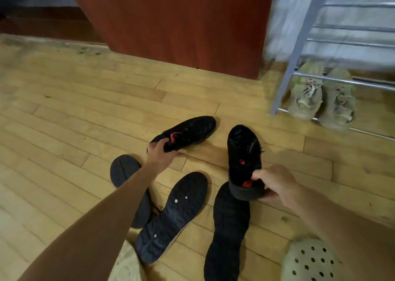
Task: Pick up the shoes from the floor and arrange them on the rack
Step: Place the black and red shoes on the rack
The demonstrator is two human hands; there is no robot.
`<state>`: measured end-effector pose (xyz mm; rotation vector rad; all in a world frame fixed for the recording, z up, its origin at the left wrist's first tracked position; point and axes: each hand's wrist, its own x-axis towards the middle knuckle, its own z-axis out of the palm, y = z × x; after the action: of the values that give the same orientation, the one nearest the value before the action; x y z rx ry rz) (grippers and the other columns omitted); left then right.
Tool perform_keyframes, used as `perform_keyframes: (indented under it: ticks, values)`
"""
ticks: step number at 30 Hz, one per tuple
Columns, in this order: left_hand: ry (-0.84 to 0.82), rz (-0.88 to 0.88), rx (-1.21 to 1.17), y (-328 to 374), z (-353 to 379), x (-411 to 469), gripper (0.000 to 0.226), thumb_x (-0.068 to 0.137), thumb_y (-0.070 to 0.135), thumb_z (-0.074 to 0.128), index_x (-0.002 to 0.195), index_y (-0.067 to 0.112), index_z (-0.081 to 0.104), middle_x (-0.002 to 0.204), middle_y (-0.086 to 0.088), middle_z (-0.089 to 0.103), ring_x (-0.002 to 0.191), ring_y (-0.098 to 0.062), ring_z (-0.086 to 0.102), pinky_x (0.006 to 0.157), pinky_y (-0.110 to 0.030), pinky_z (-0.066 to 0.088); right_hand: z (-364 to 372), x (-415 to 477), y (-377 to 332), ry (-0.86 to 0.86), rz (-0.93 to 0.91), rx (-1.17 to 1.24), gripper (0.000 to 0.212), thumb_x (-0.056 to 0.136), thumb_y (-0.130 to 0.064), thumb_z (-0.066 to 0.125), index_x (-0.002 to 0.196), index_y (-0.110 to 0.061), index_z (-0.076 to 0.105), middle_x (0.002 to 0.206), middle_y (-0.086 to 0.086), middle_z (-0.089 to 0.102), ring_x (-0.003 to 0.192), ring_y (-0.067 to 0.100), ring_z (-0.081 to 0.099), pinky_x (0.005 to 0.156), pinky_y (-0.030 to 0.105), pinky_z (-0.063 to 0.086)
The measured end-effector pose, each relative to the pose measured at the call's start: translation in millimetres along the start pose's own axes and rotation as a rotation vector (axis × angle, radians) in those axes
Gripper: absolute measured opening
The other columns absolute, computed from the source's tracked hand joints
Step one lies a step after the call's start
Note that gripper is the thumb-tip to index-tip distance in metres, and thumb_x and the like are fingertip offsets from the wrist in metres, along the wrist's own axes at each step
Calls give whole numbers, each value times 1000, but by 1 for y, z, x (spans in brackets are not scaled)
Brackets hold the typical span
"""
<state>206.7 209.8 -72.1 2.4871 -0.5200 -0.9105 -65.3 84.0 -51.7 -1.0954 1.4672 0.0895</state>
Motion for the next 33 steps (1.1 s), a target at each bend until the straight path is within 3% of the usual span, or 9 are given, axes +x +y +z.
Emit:
perform_keyframes:
  ticks: [4,9,11,13,16,20,25,29,33]
  values:
    - [167,-443,-634,-24,5,20,77,84,31,64,148,24,22,150,-10,28,131,-36,40,100,-45,42,-6,26,21,-12,7,-131,23,80,-12,69,101,-5,63,98,12,64,90,30,64,59,31,56]
    - [157,-426,-1145,-24,20,19,53,91,10,60,141,15,42,141,-6,43,116,-17,53,81,-17,52,-18,46,30,-51,10,-189,27,83,-18,69,107,-9,61,106,12,65,94,30,63,73,36,57]
    - [238,-429,-1313,-19,13,20,42,91,9,56,132,11,48,132,-11,45,102,-21,59,85,-20,53,-17,48,32,-72,29,-182,31,83,-22,70,110,-10,61,110,12,64,97,29,62,72,34,56]
    - [249,-480,-1465,-19,8,20,42,89,12,55,130,11,46,128,-14,45,92,-23,57,71,-19,53,-13,48,33,-87,26,-188,34,82,-27,71,110,-10,60,110,10,63,95,27,62,67,31,54]
    - [192,-453,-1390,-17,10,15,38,88,24,61,124,15,51,116,-6,54,73,-14,50,50,-19,43,-4,44,35,-99,7,-209,35,81,-30,71,107,-11,59,106,8,64,86,23,62,60,29,54]
    - [163,-443,-1007,-15,16,10,53,83,45,65,126,18,51,115,-5,59,92,-18,57,80,-29,46,2,34,36,-124,-2,-168,35,82,-30,72,107,-8,61,104,11,66,83,23,65,62,30,56]
    - [230,-418,-863,-10,30,-16,31,81,13,67,108,3,55,113,-16,64,92,-24,64,75,-31,52,0,15,25,-118,-4,-102,34,83,-19,71,112,-5,58,114,14,64,96,30,66,71,37,60]
    - [-94,-455,-888,3,46,-55,7,85,2,60,90,0,55,100,-19,60,82,-29,61,78,-40,54,-6,-8,19,-94,-3,-159,24,85,-8,65,106,-1,56,111,21,63,93,39,67,75,48,60]
    - [-284,-383,-754,24,62,-99,4,85,8,63,88,6,65,99,-13,65,84,-24,63,75,-31,54,-22,-37,22,-82,-36,-266,32,82,-6,66,112,2,58,109,24,63,87,42,68,73,51,60]
